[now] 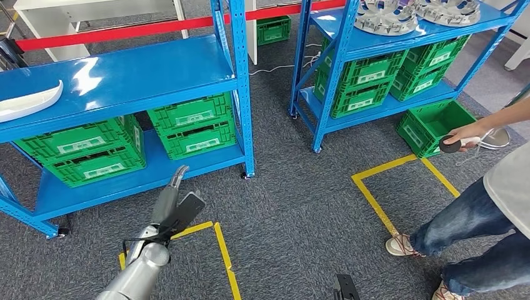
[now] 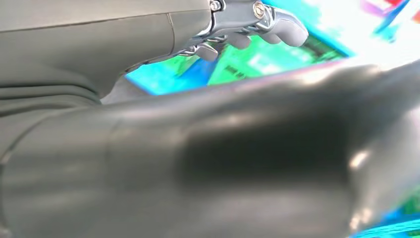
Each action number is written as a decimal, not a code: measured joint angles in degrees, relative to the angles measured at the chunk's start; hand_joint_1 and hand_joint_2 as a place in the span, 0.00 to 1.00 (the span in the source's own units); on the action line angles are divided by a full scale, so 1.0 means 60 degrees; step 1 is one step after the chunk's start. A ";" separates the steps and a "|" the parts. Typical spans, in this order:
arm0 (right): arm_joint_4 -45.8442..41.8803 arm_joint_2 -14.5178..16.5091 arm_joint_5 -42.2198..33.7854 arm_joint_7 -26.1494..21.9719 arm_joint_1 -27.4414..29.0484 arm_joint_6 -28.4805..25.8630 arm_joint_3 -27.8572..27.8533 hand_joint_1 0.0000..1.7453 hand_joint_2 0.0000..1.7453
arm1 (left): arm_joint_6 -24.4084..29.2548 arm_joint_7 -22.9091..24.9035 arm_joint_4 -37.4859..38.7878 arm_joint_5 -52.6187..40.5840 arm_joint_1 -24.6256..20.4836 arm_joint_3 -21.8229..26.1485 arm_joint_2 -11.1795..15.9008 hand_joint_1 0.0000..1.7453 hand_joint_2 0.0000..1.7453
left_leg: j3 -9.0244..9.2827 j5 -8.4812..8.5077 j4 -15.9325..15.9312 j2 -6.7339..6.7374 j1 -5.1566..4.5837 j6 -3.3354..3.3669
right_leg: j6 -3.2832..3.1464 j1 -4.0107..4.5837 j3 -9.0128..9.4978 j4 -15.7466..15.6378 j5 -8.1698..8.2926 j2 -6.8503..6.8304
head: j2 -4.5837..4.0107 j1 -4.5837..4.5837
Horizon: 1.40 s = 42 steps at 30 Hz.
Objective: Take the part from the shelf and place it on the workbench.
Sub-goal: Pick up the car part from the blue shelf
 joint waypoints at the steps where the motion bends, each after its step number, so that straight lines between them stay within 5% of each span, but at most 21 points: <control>1: 0.0000 -0.0001 0.0003 -0.0009 0.0000 0.0012 0.0000 0.00 0.00 | -0.0026 -0.0004 -0.0077 -0.0024 -0.0073 -0.0042 -0.0016 0.00 0.00 | 0.0000 0.0000 0.0000 0.0000 0.0000 0.0000 | 0.0000 0.0000 0.0000 0.0000 0.0000 0.0001 | 0.0000 0.0000; 12: 0.0000 -0.0025 0.0010 -0.0040 0.0003 0.0069 0.0000 0.00 0.00 | -0.0149 -0.0172 -0.0588 -0.0512 -0.0466 -0.0381 -0.0089 0.00 0.00 | -0.0004 0.0001 0.0000 -0.0001 0.0000 0.0000 | 0.0001 0.0000 -0.0007 0.0000 0.0001 0.0000 | 0.0000 0.0000; 31: 0.0000 -0.0062 0.0175 -0.0172 0.0004 0.0260 -0.0087 0.00 0.00 | -0.2585 0.0793 -0.2987 -0.2028 -0.2597 -0.1045 -0.0081 0.00 0.00 | -0.0008 0.0004 0.0003 -0.0001 -0.0002 0.0002 | 0.0009 -0.0003 -0.0009 0.0005 0.0006 0.0001 | 0.0000 -0.0002; 42: 0.0000 -0.0086 0.0209 -0.0172 -0.0026 0.0274 -0.0222 0.00 0.00 | -0.3219 0.1462 -0.4196 -0.2694 -0.3732 -0.1369 0.0268 0.00 0.00 | -0.0007 0.0004 0.0002 0.0001 -0.0002 0.0002 | 0.0009 -0.0003 -0.0009 0.0007 0.0006 0.0003 | 0.0000 -0.0001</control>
